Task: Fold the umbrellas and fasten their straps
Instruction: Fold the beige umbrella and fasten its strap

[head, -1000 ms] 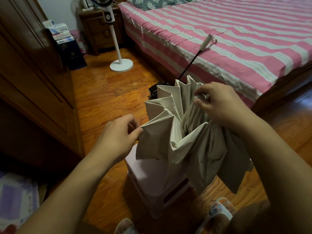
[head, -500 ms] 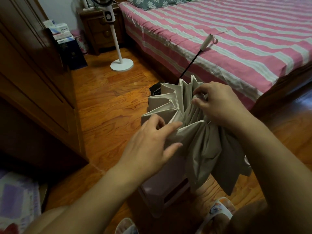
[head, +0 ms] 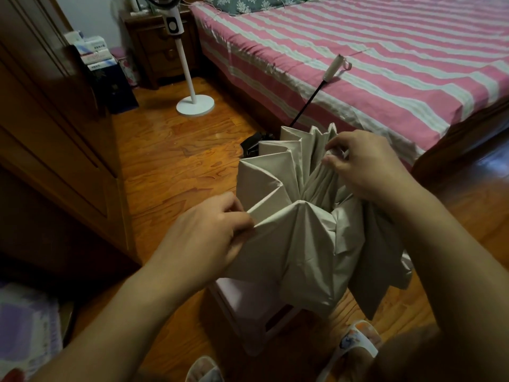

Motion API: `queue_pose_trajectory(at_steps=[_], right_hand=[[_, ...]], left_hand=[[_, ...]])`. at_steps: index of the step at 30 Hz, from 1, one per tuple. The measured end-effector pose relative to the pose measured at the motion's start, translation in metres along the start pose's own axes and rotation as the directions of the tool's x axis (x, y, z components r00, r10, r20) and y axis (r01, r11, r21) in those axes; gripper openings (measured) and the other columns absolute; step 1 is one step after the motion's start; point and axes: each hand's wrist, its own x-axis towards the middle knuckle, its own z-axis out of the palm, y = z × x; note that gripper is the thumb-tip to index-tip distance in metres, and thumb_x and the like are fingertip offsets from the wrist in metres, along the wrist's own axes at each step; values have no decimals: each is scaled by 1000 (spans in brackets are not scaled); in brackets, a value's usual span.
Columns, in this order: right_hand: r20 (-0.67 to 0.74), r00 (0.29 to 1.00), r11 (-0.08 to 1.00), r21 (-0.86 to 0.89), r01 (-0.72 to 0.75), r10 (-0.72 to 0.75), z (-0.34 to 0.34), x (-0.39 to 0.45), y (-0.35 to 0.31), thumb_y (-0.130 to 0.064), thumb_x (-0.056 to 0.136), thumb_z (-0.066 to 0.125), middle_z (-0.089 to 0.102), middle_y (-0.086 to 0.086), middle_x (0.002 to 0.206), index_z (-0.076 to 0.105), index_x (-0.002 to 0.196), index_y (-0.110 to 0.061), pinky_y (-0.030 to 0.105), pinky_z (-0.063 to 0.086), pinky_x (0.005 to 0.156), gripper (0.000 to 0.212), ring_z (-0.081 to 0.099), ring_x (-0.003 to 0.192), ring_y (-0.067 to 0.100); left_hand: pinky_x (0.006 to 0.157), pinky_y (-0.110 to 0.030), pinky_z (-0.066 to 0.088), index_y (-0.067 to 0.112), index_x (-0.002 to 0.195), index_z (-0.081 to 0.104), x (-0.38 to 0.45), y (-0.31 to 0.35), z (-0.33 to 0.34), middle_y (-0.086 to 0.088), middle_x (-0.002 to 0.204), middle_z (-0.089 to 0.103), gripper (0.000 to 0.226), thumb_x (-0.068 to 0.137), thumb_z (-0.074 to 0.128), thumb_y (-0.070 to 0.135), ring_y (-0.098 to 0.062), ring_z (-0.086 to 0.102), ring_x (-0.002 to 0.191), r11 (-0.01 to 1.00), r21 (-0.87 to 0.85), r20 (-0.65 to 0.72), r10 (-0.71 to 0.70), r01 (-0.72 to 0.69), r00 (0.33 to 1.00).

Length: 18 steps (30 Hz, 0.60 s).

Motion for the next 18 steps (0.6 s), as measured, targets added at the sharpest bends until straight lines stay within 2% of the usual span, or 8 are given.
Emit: queue_pose_trajectory(at_steps=[3, 6, 9, 12, 15, 18], right_hand=[[-6, 1000, 1000, 1, 11, -11, -1, -2, -4, -30, 97, 68, 69, 5, 114, 72, 116, -16, 38, 50, 86, 24, 62, 104, 24], [1, 1000, 1000, 7, 7, -7, -1, -2, -6, -29, 97, 67, 68, 5, 115, 72, 116, -16, 38, 50, 86, 23, 62, 104, 23], [13, 1000, 1000, 5, 11, -11, -2, -3, -8, -29, 97, 67, 67, 6, 117, 72, 118, -16, 45, 53, 91, 25, 62, 105, 25], [20, 1000, 1000, 4, 13, -13, 0, -2, -10, -31, 97, 67, 67, 5, 116, 72, 118, -17, 43, 53, 90, 26, 62, 104, 24], [17, 1000, 1000, 2, -14, 13, 1, -2, -8, -32, 97, 67, 67, 4, 118, 71, 120, -18, 41, 52, 89, 28, 62, 106, 23], [10, 999, 999, 13, -47, 47, -1, -2, -6, -31, 98, 66, 67, 4, 119, 70, 122, -17, 40, 52, 89, 29, 62, 108, 24]], left_hand=[[63, -32, 52, 35, 104, 73, -1, 0, -1, 14, 101, 59, 22, 96, 54, 41, -8, 58, 90, 998, -40, -49, 47, -49, 998], [68, -35, 55, 35, 107, 75, 1, -3, 1, 16, 99, 61, 24, 97, 53, 38, -5, 58, 91, 991, -131, -98, -7, -6, 995], [72, -34, 54, 35, 108, 75, 2, -4, 6, 17, 100, 58, 23, 94, 57, 36, -3, 56, 92, 979, -201, -73, -38, 23, 997], [76, -30, 48, 33, 107, 70, 3, 3, 12, 12, 103, 49, 15, 98, 62, 25, -7, 49, 97, 965, -263, -35, -18, 8, 999], [78, -33, 40, 29, 105, 63, 4, 10, 17, 9, 103, 51, 13, 98, 63, 18, -16, 47, 98, 994, -109, -66, 22, -29, 998], [77, -33, 33, 26, 103, 62, 3, 9, 16, 7, 99, 56, 17, 92, 68, 14, -19, 46, 97, 997, 73, -129, -26, 35, 991]])
